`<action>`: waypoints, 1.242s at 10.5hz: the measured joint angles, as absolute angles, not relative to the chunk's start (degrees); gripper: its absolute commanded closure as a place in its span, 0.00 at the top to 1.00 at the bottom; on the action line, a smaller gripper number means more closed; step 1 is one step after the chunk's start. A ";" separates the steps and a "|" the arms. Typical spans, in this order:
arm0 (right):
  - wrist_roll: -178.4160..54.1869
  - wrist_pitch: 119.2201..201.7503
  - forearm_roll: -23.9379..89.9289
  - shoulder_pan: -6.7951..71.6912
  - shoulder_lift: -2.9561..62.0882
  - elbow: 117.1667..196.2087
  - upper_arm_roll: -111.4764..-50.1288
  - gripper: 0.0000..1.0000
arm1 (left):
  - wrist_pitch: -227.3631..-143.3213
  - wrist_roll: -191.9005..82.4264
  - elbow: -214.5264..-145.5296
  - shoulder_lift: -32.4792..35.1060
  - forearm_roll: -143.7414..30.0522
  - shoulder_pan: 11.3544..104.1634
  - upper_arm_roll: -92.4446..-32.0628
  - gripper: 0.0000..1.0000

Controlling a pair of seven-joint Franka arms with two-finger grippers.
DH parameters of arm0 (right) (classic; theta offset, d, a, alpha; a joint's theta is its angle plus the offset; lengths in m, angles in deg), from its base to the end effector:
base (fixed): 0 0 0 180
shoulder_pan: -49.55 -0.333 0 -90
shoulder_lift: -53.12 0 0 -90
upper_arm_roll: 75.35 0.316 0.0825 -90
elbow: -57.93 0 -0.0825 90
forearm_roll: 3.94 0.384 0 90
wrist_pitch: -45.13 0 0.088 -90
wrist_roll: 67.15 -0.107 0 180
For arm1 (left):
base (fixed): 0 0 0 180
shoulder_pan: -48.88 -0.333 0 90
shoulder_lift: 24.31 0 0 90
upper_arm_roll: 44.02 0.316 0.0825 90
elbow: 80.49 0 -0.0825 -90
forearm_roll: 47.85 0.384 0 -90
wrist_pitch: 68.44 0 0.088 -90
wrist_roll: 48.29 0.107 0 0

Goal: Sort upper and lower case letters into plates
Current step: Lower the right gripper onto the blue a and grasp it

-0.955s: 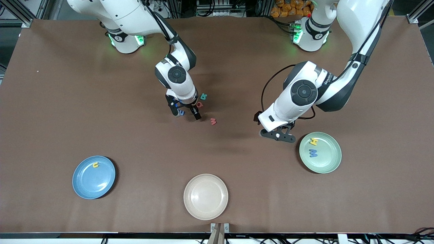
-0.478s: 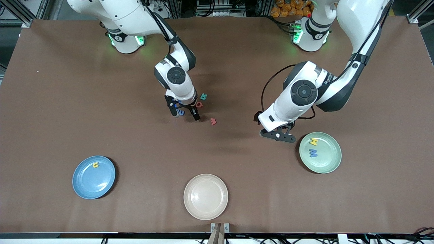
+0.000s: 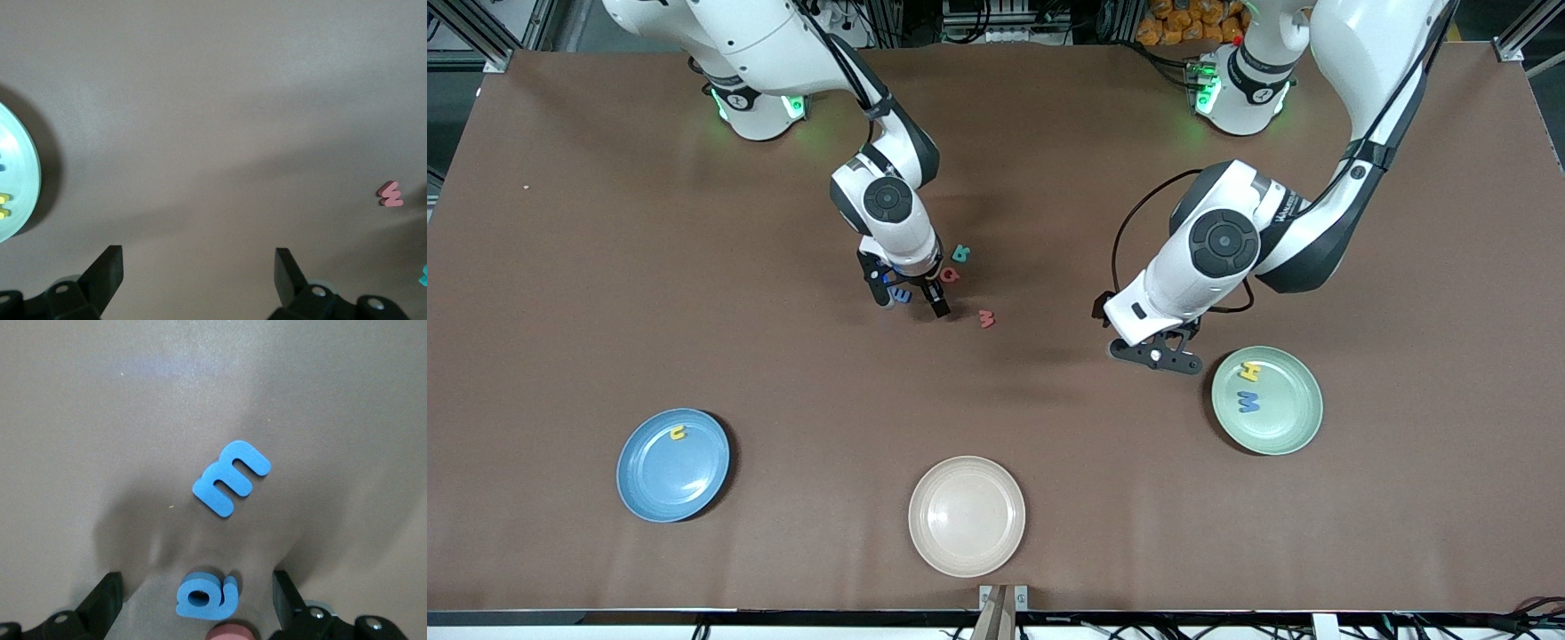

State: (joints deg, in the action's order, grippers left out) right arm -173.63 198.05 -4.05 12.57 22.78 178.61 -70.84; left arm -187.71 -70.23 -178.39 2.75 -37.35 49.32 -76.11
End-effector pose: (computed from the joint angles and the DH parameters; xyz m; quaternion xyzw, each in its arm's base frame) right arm 0.4347 0.3851 0.1650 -0.8405 0.5411 0.0138 0.0220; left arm 0.5776 -0.3129 0.3491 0.9924 -0.1147 -0.0293 0.0333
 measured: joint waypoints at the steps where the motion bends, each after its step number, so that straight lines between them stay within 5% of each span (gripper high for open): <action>1: -173.63 197.80 -4.05 12.48 22.79 178.59 -70.84 1.00 | -187.71 -70.23 -178.39 2.75 -37.35 49.32 -76.11 1.00; 3: -173.63 197.44 -4.06 12.42 22.81 178.53 -70.84 1.00 | -187.71 -70.23 -178.39 2.75 -37.35 49.32 -76.09 1.00; 4: -173.63 197.40 -4.06 12.41 22.81 178.53 -70.84 0.68 | -187.71 -70.23 -178.39 2.75 -37.35 49.32 -76.08 1.00; 5: -173.63 197.37 -4.08 12.39 22.83 178.52 -70.85 0.01 | -187.71 -70.23 -178.39 2.75 -37.35 49.32 -76.08 1.00; 13: -173.68 196.75 -4.12 11.81 23.72 178.50 -71.15 0.00 | -187.70 -70.23 -178.39 2.75 -37.35 49.32 -76.07 1.00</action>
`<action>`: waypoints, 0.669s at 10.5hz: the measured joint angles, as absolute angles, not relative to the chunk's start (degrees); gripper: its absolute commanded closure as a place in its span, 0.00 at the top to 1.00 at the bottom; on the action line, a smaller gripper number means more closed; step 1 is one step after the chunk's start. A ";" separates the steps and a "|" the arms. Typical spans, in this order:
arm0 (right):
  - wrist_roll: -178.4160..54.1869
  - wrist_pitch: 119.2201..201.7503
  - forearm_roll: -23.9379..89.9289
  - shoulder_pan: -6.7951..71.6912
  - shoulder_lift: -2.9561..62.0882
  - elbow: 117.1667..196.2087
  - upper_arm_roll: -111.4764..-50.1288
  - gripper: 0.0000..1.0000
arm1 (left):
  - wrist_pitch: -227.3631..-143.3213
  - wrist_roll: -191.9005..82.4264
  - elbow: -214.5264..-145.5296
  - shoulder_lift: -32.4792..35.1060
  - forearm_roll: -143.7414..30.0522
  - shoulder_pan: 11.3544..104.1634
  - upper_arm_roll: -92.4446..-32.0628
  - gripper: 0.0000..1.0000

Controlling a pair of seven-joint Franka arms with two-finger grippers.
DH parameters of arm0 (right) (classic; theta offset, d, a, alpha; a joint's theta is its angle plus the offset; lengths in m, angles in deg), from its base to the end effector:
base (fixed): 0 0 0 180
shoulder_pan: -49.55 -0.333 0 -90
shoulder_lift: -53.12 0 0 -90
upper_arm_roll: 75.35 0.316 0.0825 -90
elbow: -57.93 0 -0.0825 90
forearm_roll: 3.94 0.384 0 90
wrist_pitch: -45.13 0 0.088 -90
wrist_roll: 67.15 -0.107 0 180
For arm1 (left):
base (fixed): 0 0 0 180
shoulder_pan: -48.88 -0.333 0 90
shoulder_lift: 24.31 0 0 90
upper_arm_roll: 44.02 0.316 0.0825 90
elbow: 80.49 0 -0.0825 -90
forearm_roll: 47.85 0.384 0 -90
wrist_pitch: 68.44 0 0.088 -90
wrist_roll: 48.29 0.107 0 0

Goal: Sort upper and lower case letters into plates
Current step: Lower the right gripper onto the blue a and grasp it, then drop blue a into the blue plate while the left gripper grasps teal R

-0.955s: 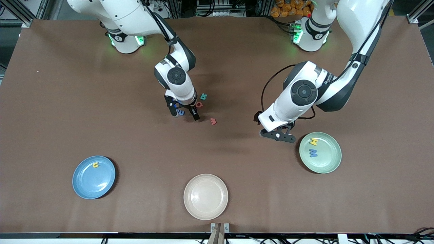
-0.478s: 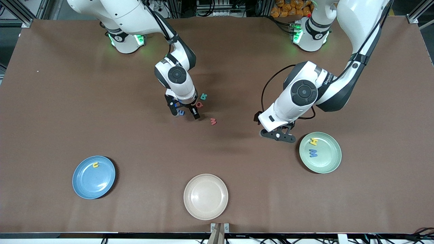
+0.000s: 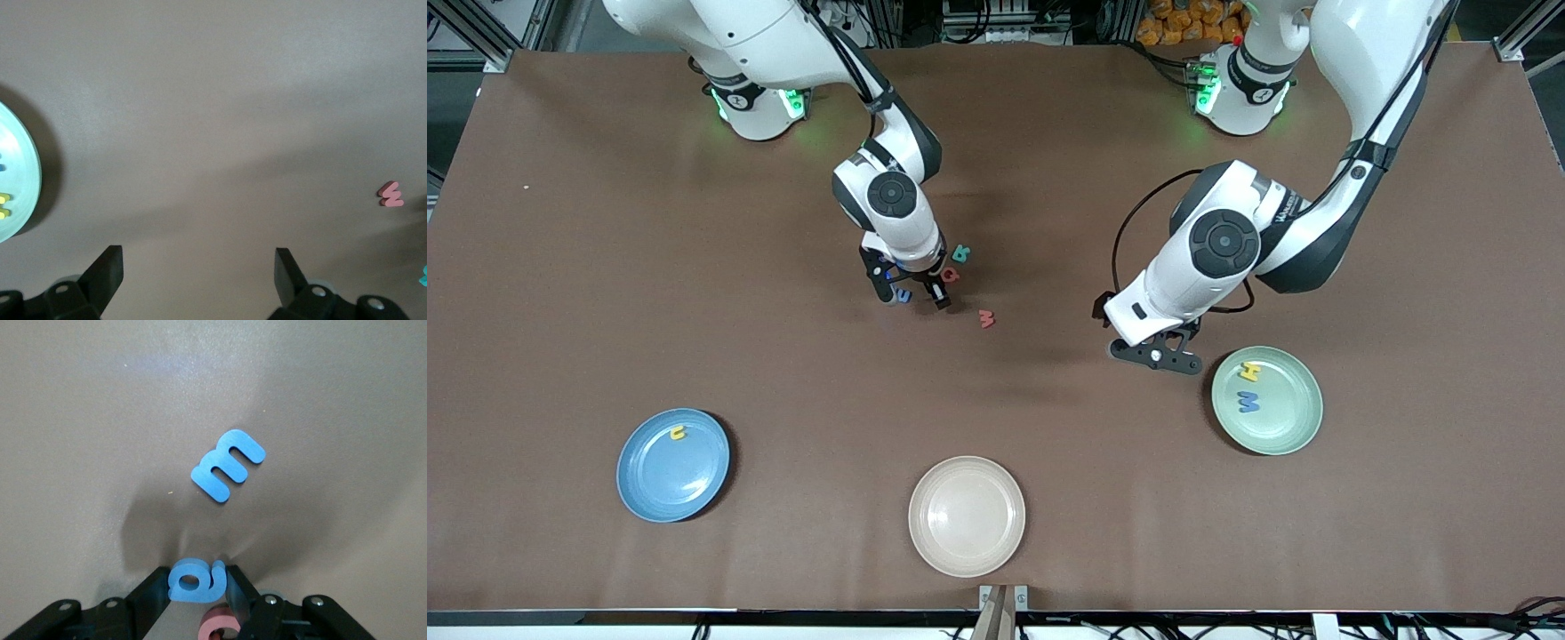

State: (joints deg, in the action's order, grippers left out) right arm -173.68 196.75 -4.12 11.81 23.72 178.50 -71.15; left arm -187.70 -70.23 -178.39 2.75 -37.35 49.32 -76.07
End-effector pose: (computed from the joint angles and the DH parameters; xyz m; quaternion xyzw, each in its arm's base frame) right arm 0.4326 0.3892 0.1730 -0.8432 0.5372 0.0124 0.0192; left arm 0.5778 -0.3125 0.3490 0.9924 -0.1144 -0.0294 0.0332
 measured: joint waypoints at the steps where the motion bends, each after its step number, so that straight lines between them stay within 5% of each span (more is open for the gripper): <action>1: -173.68 196.82 -4.22 11.77 23.90 178.43 -71.87 0.00 | -187.71 -70.23 -178.39 2.75 -37.35 49.32 -76.07 1.00; 7: -170.23 194.21 -8.24 11.79 26.00 175.85 -78.54 0.00 | -187.70 -75.49 -178.45 2.81 -37.35 50.96 -76.09 1.00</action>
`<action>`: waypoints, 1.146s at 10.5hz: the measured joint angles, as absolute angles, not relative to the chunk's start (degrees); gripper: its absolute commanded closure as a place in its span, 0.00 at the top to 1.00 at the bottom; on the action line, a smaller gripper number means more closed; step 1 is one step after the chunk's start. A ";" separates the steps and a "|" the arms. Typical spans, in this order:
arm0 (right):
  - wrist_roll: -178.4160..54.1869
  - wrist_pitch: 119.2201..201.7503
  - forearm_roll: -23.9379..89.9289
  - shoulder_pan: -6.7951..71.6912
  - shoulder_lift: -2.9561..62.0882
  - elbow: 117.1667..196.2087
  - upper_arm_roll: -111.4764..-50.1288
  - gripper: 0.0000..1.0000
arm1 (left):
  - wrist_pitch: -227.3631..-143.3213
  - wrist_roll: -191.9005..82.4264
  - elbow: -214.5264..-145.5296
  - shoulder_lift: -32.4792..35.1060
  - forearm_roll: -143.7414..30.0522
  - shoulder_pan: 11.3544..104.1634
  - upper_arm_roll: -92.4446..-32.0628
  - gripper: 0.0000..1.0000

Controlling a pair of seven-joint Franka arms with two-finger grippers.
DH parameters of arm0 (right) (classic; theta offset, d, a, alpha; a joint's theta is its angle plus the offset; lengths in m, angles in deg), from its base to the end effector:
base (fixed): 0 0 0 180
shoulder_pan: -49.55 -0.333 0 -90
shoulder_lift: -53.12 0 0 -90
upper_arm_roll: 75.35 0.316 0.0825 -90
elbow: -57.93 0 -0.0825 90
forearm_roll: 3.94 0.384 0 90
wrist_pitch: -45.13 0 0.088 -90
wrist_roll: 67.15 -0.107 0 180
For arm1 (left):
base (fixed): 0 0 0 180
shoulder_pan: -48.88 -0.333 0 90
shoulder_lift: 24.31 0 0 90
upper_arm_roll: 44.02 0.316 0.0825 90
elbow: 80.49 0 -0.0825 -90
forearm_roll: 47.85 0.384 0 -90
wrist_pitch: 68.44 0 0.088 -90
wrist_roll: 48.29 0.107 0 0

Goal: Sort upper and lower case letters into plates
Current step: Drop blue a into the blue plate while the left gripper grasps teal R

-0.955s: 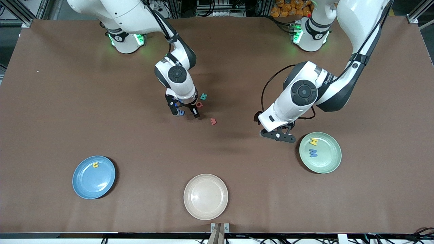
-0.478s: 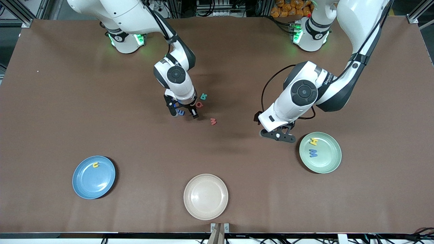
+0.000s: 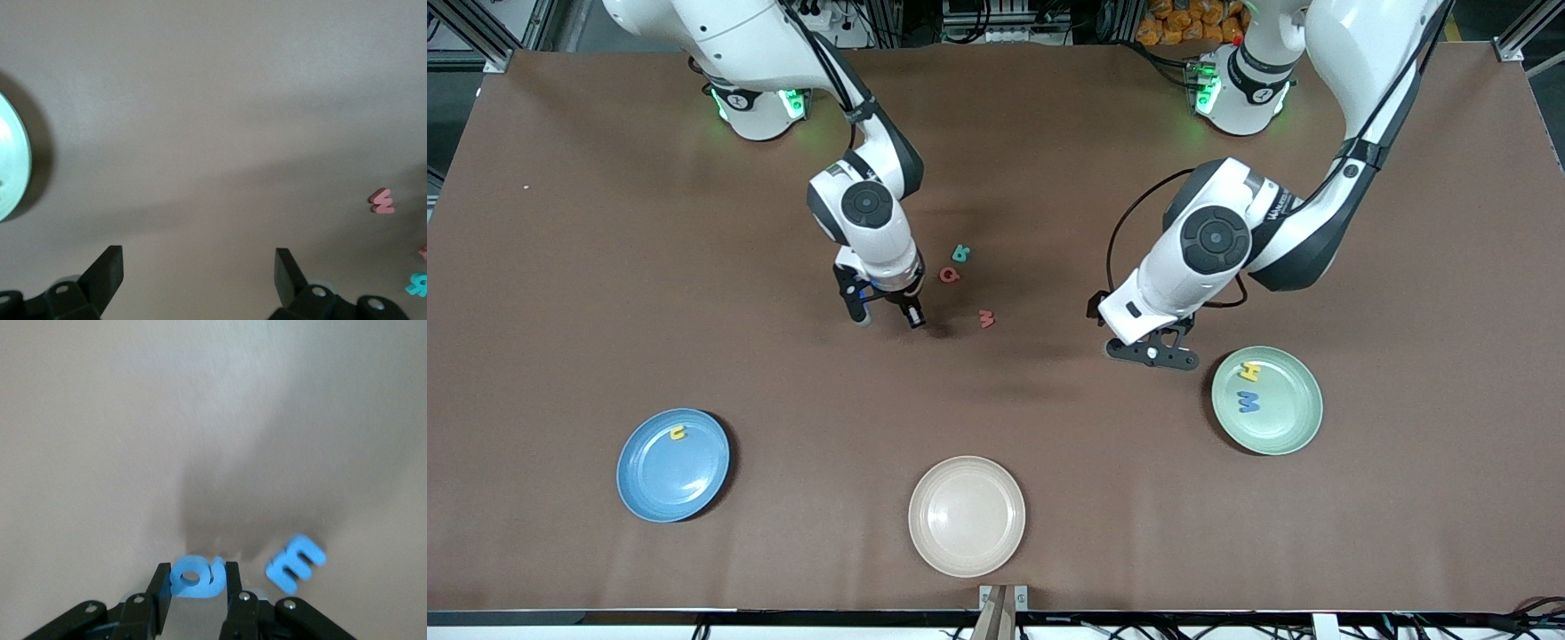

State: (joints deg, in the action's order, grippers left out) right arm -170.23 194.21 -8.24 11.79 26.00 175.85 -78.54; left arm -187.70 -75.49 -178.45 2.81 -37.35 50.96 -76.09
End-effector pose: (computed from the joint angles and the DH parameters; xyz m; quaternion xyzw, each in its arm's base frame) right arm 0.4933 0.3424 0.2090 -0.8448 0.5330 -0.0435 0.0209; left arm 0.5682 -0.3291 0.3480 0.9955 -0.0832 -0.0323 0.0312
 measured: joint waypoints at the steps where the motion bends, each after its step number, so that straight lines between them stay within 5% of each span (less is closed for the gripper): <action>1: -166.55 191.13 -8.41 11.84 26.55 174.46 -81.17 0.00 | -187.71 -77.05 -178.48 2.83 -37.44 52.14 -76.08 1.00; 4: -152.19 186.47 -8.46 15.47 27.10 171.97 -87.48 0.00 | -188.07 -83.36 -177.98 3.16 -37.82 57.30 -76.09 1.00; 12: -110.83 186.44 -8.56 40.97 20.36 159.77 -88.03 0.00 | -198.18 -94.62 -174.34 12.99 -33.89 75.53 -74.03 1.00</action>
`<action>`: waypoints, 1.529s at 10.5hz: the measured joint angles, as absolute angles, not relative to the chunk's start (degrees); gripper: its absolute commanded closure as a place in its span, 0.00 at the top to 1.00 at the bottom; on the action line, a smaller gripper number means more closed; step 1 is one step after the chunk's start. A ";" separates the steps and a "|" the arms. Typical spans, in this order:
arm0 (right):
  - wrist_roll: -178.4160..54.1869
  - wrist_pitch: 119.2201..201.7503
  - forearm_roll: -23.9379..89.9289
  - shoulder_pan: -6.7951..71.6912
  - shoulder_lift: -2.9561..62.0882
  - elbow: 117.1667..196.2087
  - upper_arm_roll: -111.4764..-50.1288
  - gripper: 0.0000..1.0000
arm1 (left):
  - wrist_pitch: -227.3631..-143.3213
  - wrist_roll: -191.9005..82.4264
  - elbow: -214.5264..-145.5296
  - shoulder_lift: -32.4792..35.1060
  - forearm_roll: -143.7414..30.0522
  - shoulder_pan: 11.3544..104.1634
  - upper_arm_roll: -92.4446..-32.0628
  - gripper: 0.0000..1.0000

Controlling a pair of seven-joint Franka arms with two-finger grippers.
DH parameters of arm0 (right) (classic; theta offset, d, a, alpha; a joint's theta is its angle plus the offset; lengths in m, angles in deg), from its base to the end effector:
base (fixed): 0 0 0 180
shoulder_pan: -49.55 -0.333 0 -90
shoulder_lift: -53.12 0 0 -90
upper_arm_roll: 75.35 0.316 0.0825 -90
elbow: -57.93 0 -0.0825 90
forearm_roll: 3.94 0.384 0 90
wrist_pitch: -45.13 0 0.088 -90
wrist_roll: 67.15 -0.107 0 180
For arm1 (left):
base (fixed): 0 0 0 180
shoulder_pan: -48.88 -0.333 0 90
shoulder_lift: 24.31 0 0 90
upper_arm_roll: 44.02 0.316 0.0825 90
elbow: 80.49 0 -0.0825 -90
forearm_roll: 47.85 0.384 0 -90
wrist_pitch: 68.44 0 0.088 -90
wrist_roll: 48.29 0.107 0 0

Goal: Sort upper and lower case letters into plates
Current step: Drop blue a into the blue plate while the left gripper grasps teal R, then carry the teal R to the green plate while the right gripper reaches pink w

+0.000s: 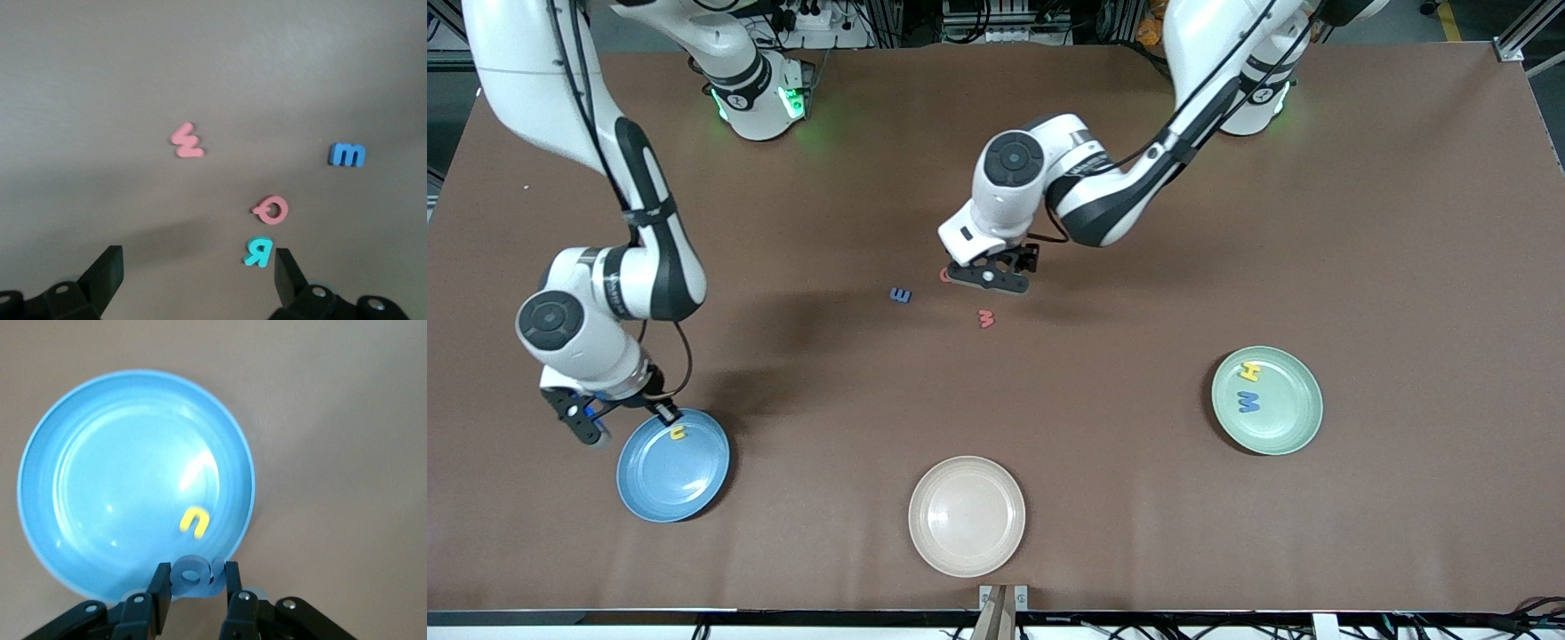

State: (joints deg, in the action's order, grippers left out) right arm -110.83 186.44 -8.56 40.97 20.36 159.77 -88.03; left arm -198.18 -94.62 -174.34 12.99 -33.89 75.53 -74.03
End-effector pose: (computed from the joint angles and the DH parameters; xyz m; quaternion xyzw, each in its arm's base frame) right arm 0.6717 -0.0342 0.2553 0.9284 -0.3559 0.0888 0.0588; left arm 0.4247 -0.5457 0.2825 0.9911 -0.1148 -0.0222 0.0630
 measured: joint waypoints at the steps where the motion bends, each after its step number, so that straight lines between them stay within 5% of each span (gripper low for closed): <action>1: -108.86 186.57 -8.56 41.99 18.71 157.38 -88.03 0.00 | -199.15 -95.38 -174.30 14.54 -31.06 77.16 -73.96 1.00; 2: -107.48 186.77 -8.56 42.69 17.22 155.04 -88.02 0.00 | -199.46 -95.71 -174.22 16.04 -28.17 78.60 -73.90 1.00; 3: -106.70 187.07 -8.56 43.21 15.87 152.98 -88.03 0.11 | -199.76 -95.76 -174.11 17.39 -26.50 80.23 -73.77 1.00; 4: -106.39 187.47 -8.56 43.52 14.88 151.27 -88.01 0.93 | -200.30 -95.76 -174.00 18.34 -26.14 82.19 -73.06 1.00; 5: -106.29 187.91 -8.54 43.61 14.23 149.97 -87.95 1.00 | -201.26 -95.83 -173.88 18.95 -26.12 84.69 -71.30 1.00; 11: -104.71 190.50 -8.60 37.95 12.72 148.88 -86.59 1.00 | -202.27 -96.89 -170.54 22.77 -26.12 91.62 -65.38 0.99; 16: -104.59 186.55 -8.53 36.67 12.19 150.03 -83.62 1.00 | -202.28 -98.97 -169.71 24.18 -26.12 93.65 -64.74 0.62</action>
State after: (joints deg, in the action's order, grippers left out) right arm -104.59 186.55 -8.53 36.67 12.19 150.03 -83.62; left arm -202.28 -98.97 -169.71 24.18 -26.12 93.65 -64.74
